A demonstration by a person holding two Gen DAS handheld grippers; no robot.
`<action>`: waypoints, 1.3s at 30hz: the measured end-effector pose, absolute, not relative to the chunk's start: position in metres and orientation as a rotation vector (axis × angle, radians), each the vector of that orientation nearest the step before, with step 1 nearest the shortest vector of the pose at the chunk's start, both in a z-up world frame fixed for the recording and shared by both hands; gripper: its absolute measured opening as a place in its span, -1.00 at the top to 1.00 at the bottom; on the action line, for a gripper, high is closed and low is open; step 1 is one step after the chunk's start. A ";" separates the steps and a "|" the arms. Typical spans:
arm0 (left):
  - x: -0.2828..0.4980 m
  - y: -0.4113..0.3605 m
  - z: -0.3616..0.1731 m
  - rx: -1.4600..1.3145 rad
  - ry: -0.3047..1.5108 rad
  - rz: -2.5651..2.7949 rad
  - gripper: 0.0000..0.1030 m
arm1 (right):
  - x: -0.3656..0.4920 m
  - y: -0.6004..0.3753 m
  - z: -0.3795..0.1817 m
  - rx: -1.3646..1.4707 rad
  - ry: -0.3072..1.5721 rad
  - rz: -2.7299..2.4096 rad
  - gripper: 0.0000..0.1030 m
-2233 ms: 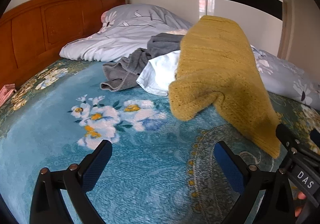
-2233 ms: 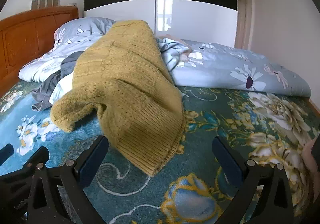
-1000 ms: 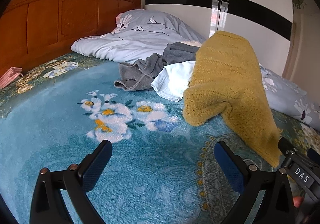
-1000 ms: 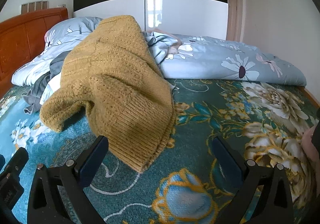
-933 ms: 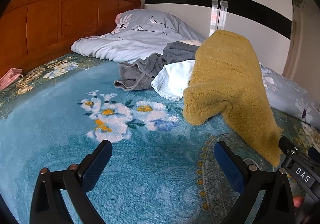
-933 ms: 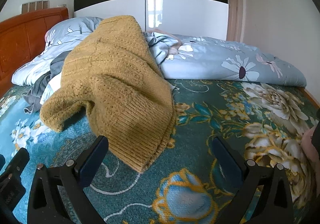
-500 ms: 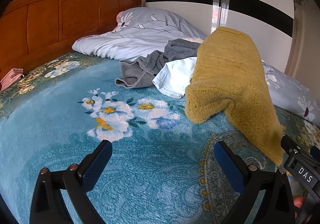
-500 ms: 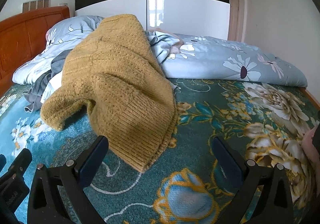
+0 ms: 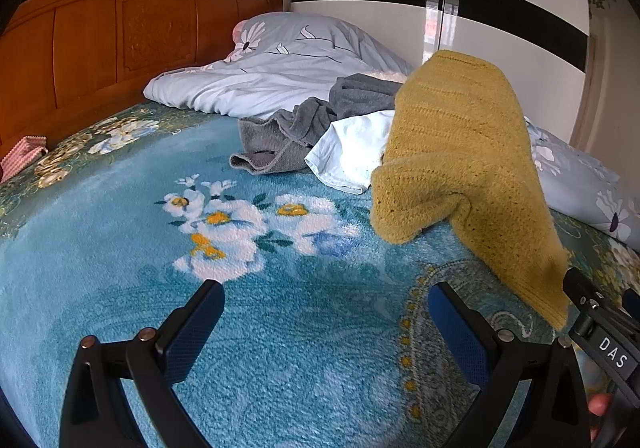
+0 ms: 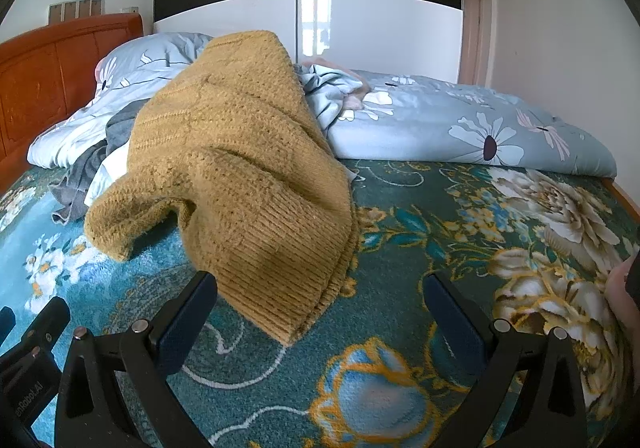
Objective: Fold clothes
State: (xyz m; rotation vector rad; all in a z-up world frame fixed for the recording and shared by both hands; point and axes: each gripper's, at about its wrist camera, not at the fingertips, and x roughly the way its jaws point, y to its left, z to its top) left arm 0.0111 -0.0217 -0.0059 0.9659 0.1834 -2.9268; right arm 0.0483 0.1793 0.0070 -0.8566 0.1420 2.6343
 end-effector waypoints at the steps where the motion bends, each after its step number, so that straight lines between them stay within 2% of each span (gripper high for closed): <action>1: 0.011 -0.022 -0.006 0.967 0.185 -2.927 -1.00 | 0.048 0.179 0.007 -0.856 0.139 2.635 -1.00; 8: 0.011 -0.028 -0.007 0.974 0.228 -2.920 -1.00 | 0.033 0.176 0.008 -0.944 0.125 2.684 -1.00; 15: 0.010 -0.037 -0.010 0.993 0.311 -2.918 -1.00 | -0.035 0.140 0.013 -1.083 -0.227 2.777 -0.99; 17: 0.008 -0.043 -0.013 1.033 0.382 -2.919 -1.00 | -0.054 0.130 0.010 -1.124 -0.322 2.767 -0.68; 18: 0.007 -0.047 -0.016 1.064 0.427 -2.920 -1.00 | -0.063 0.126 0.008 -1.140 -0.374 2.743 -0.36; 19: 0.007 -0.051 -0.019 1.096 0.472 -2.920 -1.00 | -0.071 0.123 0.006 -1.157 -0.410 2.717 -0.18; 20: 0.007 -0.057 -0.022 1.126 0.530 -2.908 -1.00 | -0.076 0.124 0.004 -1.183 -0.414 2.692 -0.12; 23: 0.016 -0.074 -0.028 1.167 0.672 -2.854 -1.00 | -0.082 0.131 0.003 -1.239 -0.382 2.640 0.25; 25: 0.028 -0.083 -0.029 1.181 0.736 -2.839 -1.00 | -0.077 0.136 0.011 -1.243 -0.343 2.639 0.58; 28: 0.052 -0.087 -0.021 1.179 0.660 -2.847 -1.00 | -0.064 0.141 0.028 -1.214 -0.309 2.659 0.70; 34: 0.103 -0.097 0.002 1.140 0.466 -2.871 -1.00 | -0.014 0.129 0.075 -1.129 -0.300 2.766 0.73; 39: 0.143 -0.122 0.026 1.099 0.550 -2.857 -1.00 | 0.038 0.103 0.105 -1.121 -0.400 2.865 0.74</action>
